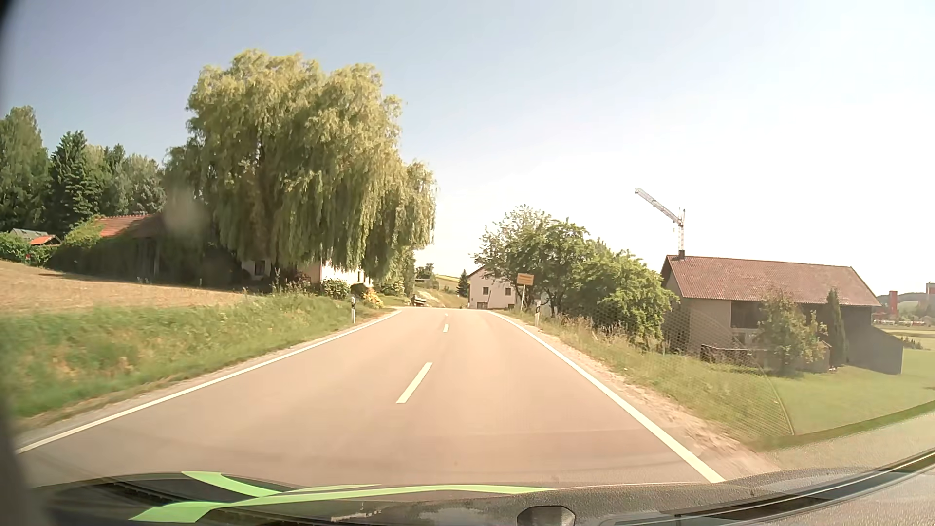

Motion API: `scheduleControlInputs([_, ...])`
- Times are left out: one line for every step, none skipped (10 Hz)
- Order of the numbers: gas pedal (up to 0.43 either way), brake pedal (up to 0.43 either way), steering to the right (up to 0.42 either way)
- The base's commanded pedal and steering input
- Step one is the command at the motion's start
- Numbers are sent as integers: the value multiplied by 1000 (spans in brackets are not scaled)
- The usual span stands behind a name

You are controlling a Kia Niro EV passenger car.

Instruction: Follow the waypoints while adhering to traffic rules and regulations

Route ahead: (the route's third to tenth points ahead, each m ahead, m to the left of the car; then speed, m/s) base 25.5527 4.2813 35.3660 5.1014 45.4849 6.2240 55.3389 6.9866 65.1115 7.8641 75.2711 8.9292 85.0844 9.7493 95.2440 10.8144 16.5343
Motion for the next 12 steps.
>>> scheduleControlInputs([0, 0, -15])
scheduleControlInputs([0, 0, -15])
scheduleControlInputs([0, 0, -15])
scheduleControlInputs([0, 0, -15])
scheduleControlInputs([0, 0, -15])
scheduleControlInputs([0, 0, -15])
scheduleControlInputs([0, 0, -15])
scheduleControlInputs([0, 0, -15])
scheduleControlInputs([0, 0, -15])
scheduleControlInputs([0, 0, -15])
scheduleControlInputs([0, 0, -15])
scheduleControlInputs([0, 0, -15])
